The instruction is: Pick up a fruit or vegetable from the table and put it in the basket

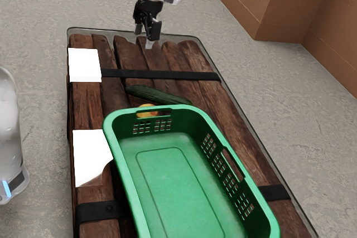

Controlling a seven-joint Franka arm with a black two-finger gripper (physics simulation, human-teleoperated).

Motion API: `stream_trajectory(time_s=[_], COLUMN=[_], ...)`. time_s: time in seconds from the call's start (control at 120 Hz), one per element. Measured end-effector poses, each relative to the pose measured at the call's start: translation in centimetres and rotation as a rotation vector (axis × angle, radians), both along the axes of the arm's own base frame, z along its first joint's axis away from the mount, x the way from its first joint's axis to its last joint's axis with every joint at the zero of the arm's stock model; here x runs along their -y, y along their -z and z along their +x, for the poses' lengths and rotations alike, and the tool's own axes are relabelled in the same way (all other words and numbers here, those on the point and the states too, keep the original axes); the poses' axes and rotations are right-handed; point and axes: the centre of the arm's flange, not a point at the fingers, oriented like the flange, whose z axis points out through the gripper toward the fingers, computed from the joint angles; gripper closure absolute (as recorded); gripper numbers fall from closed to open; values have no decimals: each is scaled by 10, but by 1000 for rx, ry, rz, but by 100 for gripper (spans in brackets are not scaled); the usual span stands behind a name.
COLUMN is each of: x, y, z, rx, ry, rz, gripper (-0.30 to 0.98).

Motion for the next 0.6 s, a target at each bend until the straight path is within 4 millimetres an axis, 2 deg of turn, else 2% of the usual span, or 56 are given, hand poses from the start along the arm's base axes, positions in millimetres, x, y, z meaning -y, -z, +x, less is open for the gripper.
stream_trajectory(time_s=[0.1, 0.192, 0.35, 0.492, 0.6], x=[8, 8, 9, 19, 27], y=[8, 19, 47, 69, 91], z=[-18, -19, 4, 26, 31], rx=[59, 88, 109, 120, 113], ry=[43, 69, 109, 145, 162], rz=[55, 100, 136, 131, 109], gripper=[0, 0, 0, 0, 0])
